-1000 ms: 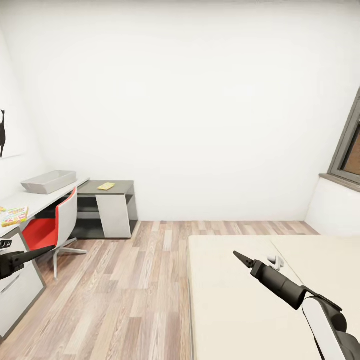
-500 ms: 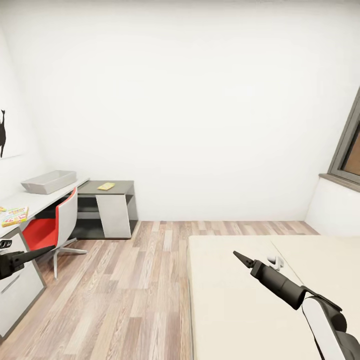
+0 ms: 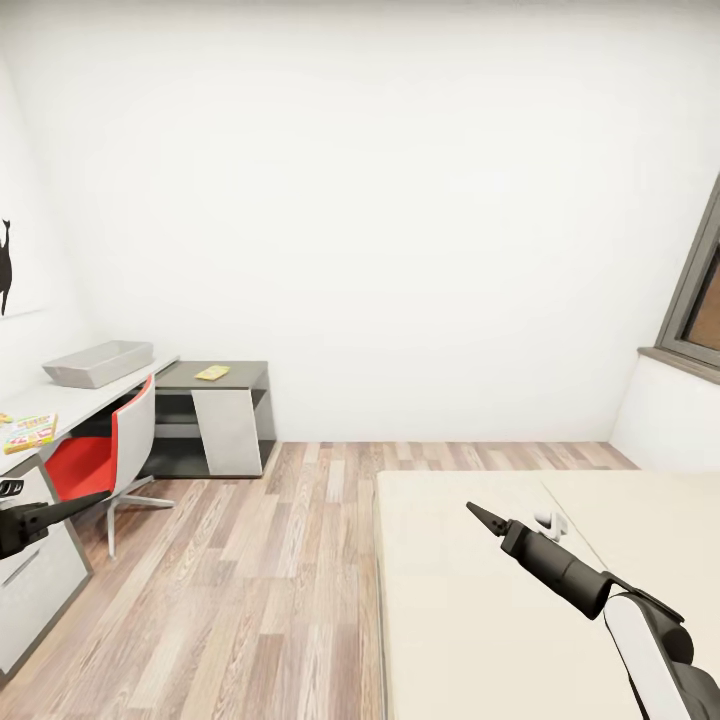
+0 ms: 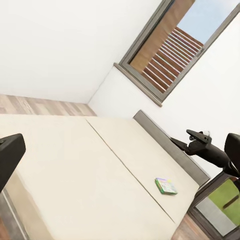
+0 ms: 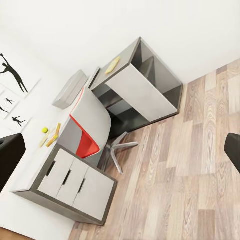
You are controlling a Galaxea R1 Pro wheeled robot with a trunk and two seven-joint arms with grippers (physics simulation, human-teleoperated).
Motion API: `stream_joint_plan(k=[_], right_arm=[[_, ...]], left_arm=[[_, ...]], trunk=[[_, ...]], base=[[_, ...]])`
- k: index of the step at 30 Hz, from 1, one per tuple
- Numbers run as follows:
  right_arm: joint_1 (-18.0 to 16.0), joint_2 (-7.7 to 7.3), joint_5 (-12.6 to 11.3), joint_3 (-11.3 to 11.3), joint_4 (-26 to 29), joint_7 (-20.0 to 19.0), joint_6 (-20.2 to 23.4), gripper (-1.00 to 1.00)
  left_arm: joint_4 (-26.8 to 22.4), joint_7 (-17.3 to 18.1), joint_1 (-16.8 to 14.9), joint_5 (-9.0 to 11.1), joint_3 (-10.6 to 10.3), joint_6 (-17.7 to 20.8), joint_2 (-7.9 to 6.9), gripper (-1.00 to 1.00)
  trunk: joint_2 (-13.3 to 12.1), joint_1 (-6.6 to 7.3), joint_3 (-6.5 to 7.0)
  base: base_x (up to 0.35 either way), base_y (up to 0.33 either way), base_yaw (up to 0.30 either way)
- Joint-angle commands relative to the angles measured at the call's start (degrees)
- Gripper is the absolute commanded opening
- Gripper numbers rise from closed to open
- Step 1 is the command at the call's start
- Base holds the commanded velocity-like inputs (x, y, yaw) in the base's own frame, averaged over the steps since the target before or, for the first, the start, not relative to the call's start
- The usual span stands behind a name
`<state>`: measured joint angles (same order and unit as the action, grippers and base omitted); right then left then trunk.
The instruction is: Put all the toys in the child's room - the three board games (two on the bed and one on the table), the two jigsaw puzzles on the table, and the tennis ball on the table - inside the toy box on the table in the child's room.
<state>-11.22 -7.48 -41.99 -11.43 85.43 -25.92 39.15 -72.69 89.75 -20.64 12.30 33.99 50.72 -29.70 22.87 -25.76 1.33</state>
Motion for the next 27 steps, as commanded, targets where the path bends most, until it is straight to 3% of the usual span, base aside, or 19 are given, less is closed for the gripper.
stream_joint_plan(k=[1,27], right_arm=[[0.0,0.01,-0.2,-0.1,0.0,-0.1,0.4,1.00],[0.0,0.01,-0.2,-0.1,0.0,-0.2,0.4,1.00]], left_arm=[[0.0,0.3,0.0,-0.1,0.0,0.6,-0.01,1.00],[0.0,0.3,0.0,-0.1,0.0,0.6,-0.01,1.00]], trunk=[[0.0,-0.02,-0.03],[0.0,-0.02,-0.03]], base=[[0.000,0.000,0.000],[0.000,0.000,0.000]])
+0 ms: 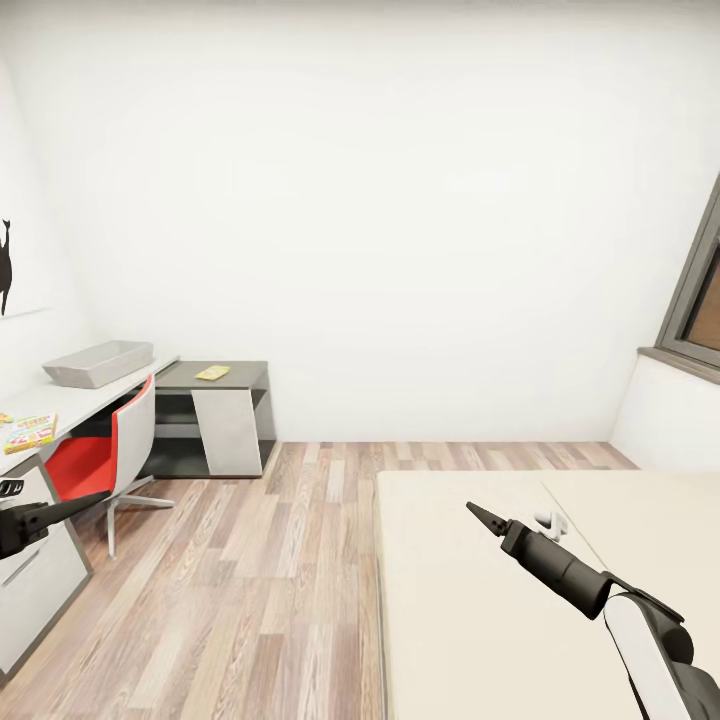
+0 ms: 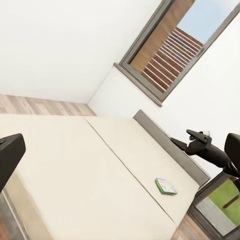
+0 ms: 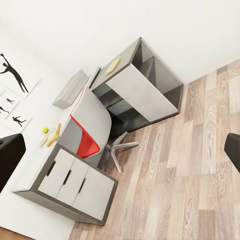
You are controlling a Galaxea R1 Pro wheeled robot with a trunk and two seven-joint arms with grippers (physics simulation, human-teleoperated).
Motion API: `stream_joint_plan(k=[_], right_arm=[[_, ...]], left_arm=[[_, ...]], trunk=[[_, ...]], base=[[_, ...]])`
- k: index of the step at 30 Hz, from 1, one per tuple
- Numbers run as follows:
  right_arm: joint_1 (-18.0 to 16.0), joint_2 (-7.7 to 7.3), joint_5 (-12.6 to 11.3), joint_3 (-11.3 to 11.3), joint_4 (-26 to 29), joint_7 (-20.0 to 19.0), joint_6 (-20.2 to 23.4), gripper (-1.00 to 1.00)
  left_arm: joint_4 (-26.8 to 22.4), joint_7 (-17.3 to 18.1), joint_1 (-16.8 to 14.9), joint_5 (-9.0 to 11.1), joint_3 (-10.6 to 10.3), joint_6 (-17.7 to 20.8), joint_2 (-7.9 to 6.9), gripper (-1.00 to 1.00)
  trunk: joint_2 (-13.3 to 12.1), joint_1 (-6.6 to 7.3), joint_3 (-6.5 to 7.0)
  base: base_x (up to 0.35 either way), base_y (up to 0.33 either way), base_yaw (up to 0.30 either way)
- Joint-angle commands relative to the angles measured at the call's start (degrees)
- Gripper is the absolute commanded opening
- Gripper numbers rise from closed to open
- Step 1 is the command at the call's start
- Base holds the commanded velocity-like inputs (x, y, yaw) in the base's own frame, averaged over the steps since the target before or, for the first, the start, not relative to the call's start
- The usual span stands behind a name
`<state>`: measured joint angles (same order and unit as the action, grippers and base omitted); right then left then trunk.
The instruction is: Put all the toys in the child's room - the three board games (two on the bed and one on the table), the two jigsaw puzzles on the table, and the tennis ball on the table - inside the toy box on the table in the child's room.
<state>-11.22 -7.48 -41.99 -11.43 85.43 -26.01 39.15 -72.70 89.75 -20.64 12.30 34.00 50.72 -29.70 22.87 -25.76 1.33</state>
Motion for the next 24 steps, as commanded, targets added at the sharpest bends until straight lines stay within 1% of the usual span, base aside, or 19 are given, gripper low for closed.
stream_joint_plan(k=[1,6,10,15,24], right_arm=[[0.0,0.01,-0.2,-0.1,0.0,-0.1,0.4,1.00],[0.0,0.01,-0.2,-0.1,0.0,-0.1,0.4,1.00],[0.0,0.01,-0.2,-0.1,0.0,-0.1,0.4,1.00],[0.0,0.01,-0.2,-0.1,0.0,-0.2,0.4,1.00],[0.0,0.01,-0.2,-0.1,0.0,-0.3,0.4,1.00]], left_arm=[[0.0,0.3,0.0,-0.1,0.0,0.6,-0.01,1.00],[0.0,0.3,0.0,-0.1,0.0,0.6,-0.01,1.00],[0.0,0.3,0.0,-0.1,0.0,0.6,-0.01,1.00],[0.0,0.3,0.0,-0.1,-0.1,0.6,-0.01,1.00],[0.0,0.3,0.0,-0.1,-0.1,0.6,-0.01,1.00]], trunk=[[0.0,-0.02,-0.02],[0.0,-0.02,-0.02],[0.0,-0.02,-0.02],[0.0,-0.02,-0.02],[0.0,-0.02,-0.02]], base=[[0.000,0.000,0.000],[0.000,-0.013,0.000],[0.000,-0.122,0.000],[0.000,-0.230,0.000],[0.000,-0.288,0.000]])
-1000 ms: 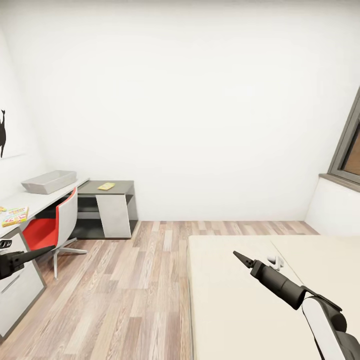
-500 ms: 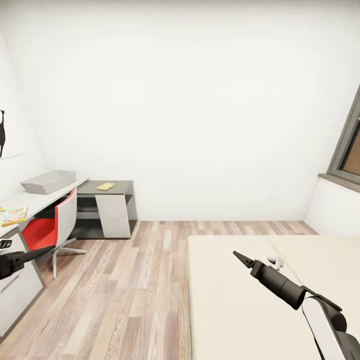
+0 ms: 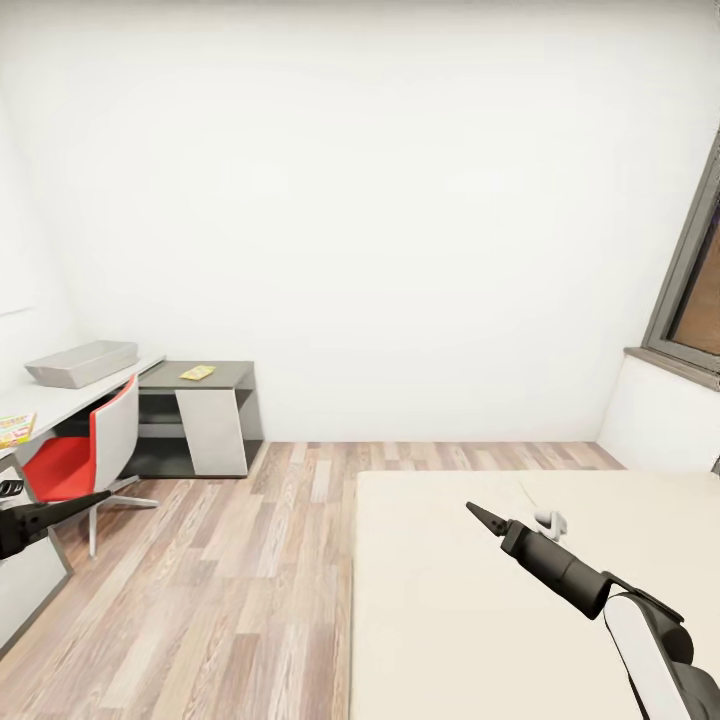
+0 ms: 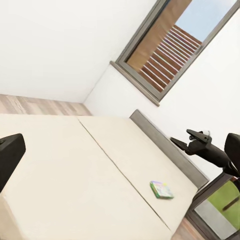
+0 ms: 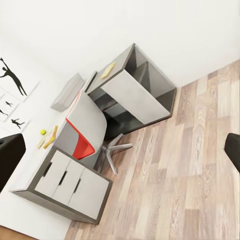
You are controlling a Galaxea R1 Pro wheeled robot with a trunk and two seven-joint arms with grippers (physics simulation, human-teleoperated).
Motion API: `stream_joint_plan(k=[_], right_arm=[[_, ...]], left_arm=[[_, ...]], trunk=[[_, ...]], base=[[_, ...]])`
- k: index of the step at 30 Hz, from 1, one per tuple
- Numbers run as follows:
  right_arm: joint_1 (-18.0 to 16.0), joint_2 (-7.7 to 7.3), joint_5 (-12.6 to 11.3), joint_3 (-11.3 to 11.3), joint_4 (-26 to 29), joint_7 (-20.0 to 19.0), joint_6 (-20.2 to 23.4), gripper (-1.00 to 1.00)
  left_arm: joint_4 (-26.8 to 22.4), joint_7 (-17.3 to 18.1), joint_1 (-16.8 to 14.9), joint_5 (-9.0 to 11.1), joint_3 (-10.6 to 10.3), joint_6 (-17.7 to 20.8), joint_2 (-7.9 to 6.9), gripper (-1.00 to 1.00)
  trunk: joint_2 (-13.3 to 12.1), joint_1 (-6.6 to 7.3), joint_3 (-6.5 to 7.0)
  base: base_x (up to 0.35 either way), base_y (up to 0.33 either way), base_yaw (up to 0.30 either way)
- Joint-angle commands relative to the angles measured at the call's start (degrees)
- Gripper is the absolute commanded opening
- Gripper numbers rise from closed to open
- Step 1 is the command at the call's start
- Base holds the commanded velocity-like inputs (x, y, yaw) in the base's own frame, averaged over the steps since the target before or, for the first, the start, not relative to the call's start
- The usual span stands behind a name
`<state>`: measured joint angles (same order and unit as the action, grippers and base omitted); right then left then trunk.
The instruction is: Put all the toys in the child's room - the three board games (two on the bed and one on the table), the two jigsaw puzzles on the table, and the tennis ball on the table - inside the toy box on the table in the child's room.
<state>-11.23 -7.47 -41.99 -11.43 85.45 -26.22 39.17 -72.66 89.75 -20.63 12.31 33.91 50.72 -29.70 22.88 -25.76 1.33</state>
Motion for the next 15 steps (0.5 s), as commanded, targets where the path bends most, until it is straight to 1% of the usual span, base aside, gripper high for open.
stream_joint_plan(k=[1,12,15], right_arm=[[0.0,0.00,-0.2,-0.1,0.0,-0.1,0.4,1.00],[0.0,0.00,-0.2,-0.1,0.0,-0.1,0.4,1.00],[0.0,0.00,-0.2,-0.1,0.0,0.0,0.4,1.00]], left_arm=[[0.0,0.3,0.0,-0.1,0.0,0.6,0.00,1.00],[0.0,0.3,0.0,-0.1,0.0,0.6,0.00,1.00],[0.0,0.3,0.0,-0.1,-0.6,0.6,0.00,1.00]], trunk=[[0.0,-0.02,-0.02],[0.0,-0.02,-0.02],[0.0,-0.02,-0.02]], base=[[0.000,-0.297,0.000],[0.000,-0.298,0.000],[0.000,-0.298,0.000]])
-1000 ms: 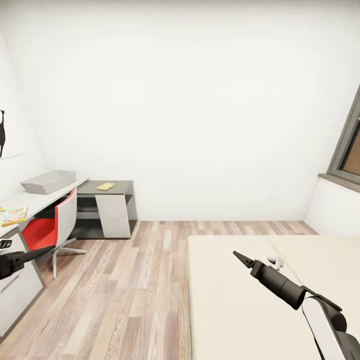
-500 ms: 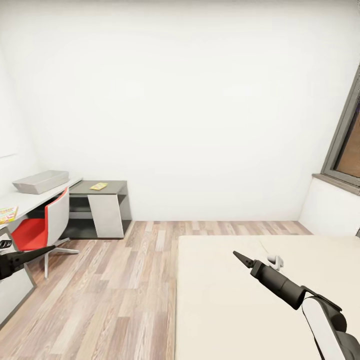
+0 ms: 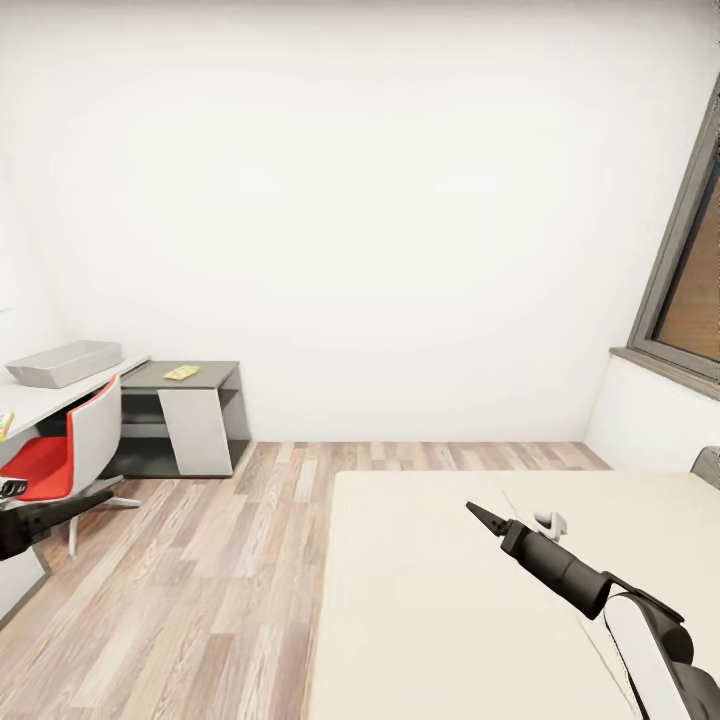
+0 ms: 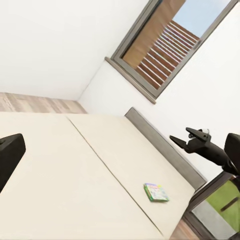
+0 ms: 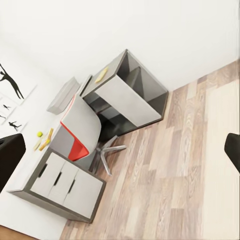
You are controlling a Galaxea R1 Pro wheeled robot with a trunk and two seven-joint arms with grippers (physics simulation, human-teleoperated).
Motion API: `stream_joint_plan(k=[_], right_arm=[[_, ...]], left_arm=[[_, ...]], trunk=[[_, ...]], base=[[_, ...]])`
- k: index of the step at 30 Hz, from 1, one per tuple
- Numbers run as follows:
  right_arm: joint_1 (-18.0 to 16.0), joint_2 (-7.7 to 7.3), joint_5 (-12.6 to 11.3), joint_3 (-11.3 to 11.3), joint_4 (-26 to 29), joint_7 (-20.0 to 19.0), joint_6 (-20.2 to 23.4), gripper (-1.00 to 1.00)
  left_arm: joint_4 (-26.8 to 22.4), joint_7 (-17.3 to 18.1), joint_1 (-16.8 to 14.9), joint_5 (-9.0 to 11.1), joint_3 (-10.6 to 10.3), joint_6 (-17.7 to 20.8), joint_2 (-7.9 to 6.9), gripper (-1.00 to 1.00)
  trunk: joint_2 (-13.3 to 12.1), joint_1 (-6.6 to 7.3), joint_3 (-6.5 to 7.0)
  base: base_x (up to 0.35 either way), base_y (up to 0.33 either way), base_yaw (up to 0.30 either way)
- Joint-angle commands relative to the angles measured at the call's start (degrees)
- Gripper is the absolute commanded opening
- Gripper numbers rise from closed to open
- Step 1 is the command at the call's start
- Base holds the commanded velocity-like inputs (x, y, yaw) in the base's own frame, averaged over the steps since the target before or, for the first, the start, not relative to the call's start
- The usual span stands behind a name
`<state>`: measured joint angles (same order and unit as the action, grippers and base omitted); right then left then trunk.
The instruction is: Put all the toys in the child's room - the three board games (two on the bed and one on the table), the two jigsaw puzzles on the table, and the tennis ball on the table - inside the toy box on the table in the child's room.
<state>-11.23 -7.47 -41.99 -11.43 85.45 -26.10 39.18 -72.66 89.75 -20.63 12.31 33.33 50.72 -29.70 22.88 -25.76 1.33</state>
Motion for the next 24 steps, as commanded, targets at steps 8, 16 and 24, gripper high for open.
stream_joint_plan(k=[8,16,24], right_arm=[[0.0,-0.06,-0.2,-0.1,0.0,0.0,0.5,1.00],[0.0,-0.08,-0.2,-0.1,0.0,0.0,0.5,1.00],[0.0,-0.08,-0.2,-0.1,0.0,0.0,0.5,1.00]], left_arm=[[0.0,0.3,0.0,-0.1,-1.9,0.6,0.00,1.00],[0.0,0.3,0.0,-0.1,-2.0,0.6,0.00,1.00],[0.0,0.3,0.0,-0.1,-2.0,0.6,0.00,1.00]], trunk=[[0.0,-0.02,-0.02],[0.0,-0.02,-0.02],[0.0,-0.02,-0.02]], base=[[0.000,-0.298,0.000],[0.000,-0.298,0.000],[0.000,-0.298,0.000]])
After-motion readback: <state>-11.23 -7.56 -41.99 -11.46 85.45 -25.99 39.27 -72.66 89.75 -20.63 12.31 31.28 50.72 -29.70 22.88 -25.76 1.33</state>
